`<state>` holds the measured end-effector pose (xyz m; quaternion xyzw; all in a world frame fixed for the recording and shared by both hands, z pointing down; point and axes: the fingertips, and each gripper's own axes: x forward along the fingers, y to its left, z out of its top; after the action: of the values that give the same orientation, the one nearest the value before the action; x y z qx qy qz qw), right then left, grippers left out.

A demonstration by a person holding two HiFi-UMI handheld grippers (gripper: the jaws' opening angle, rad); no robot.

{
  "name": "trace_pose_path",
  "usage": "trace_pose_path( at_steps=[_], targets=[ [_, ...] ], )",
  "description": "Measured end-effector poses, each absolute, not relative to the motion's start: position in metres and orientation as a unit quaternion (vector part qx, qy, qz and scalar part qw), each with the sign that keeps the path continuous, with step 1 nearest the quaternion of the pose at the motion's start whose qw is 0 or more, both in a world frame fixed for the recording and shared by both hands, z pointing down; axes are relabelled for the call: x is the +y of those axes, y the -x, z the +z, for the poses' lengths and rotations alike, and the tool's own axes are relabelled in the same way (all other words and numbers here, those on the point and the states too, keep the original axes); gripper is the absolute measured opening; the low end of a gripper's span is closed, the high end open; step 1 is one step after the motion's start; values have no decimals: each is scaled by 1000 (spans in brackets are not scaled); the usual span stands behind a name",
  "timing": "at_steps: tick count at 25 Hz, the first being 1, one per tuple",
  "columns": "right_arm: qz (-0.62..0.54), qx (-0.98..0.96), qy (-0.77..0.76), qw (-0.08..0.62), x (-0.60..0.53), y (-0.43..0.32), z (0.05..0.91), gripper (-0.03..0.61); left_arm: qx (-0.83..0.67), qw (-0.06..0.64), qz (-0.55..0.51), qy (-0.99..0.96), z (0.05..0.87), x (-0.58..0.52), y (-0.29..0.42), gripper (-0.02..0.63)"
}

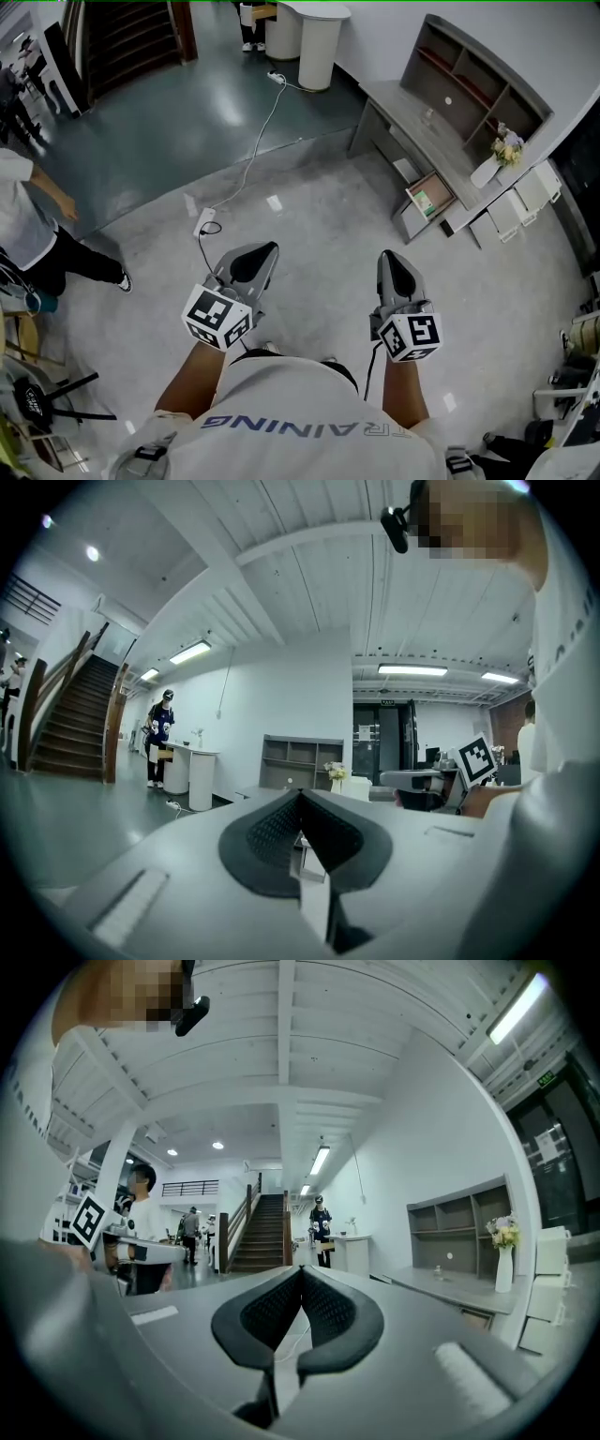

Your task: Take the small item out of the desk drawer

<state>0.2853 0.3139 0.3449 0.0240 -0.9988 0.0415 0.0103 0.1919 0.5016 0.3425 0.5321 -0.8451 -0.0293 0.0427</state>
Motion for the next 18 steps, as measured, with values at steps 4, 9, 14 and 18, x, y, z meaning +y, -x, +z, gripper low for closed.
trace_pose_path(
  at_steps=[4, 9, 14, 18],
  targets=[
    [49, -998, -27, 20, 334, -261, 360, 17, -845, 55, -29, -531, 359, 522, -165, -2],
    [32, -998, -24, 46, 340, -235, 366, 17, -839, 64, -42, -538, 367, 522, -137, -2],
    [26, -998, -34, 48, 311, -200, 366, 17, -837, 65, -56, -540, 374, 502, -101, -2],
    [29, -998, -22, 54, 284, -159, 376, 17, -843, 69, -54, -531, 382, 478, -66, -2]
  ],
)
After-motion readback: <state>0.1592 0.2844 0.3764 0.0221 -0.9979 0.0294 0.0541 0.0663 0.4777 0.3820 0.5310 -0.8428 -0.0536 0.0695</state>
